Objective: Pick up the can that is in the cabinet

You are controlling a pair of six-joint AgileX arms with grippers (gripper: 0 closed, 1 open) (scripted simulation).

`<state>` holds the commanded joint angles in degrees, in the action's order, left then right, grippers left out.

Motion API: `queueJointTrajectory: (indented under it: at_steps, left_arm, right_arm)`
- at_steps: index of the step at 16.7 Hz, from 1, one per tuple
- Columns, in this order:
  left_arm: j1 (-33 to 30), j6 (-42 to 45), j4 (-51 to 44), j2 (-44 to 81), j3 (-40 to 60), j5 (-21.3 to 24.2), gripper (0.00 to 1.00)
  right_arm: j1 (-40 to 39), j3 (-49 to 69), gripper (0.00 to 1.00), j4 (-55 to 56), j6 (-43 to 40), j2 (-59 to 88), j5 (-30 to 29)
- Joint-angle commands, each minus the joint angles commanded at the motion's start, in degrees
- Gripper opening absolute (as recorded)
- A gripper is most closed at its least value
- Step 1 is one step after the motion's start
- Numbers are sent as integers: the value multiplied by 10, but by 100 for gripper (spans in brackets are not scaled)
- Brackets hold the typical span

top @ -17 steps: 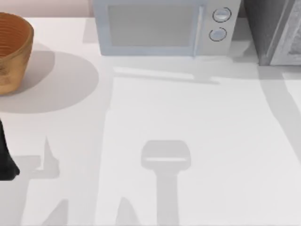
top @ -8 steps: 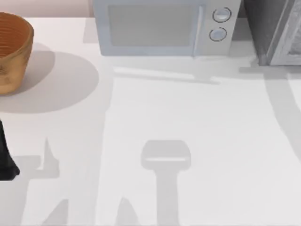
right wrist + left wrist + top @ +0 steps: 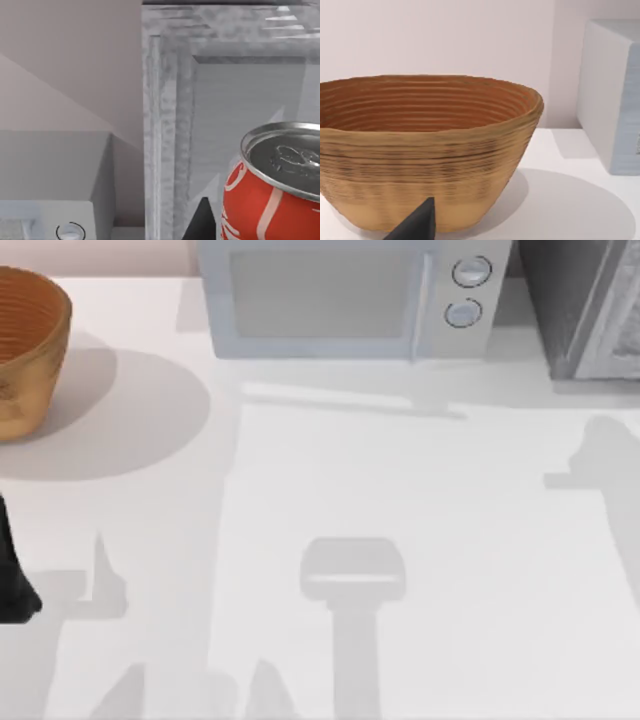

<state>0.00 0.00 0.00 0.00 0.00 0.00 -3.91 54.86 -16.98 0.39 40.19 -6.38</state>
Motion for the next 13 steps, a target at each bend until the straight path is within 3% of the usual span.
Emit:
queueJointTrajectory:
  at_steps: [7,13]
  left_arm:
    - [0,0,0,0,0,0,100]
    - [0,0,0,0,0,0,100]
  right_arm:
    - [28,-393,0,112,-3,-269,41]
    - [39,-545,0,168,-4,-398,63]
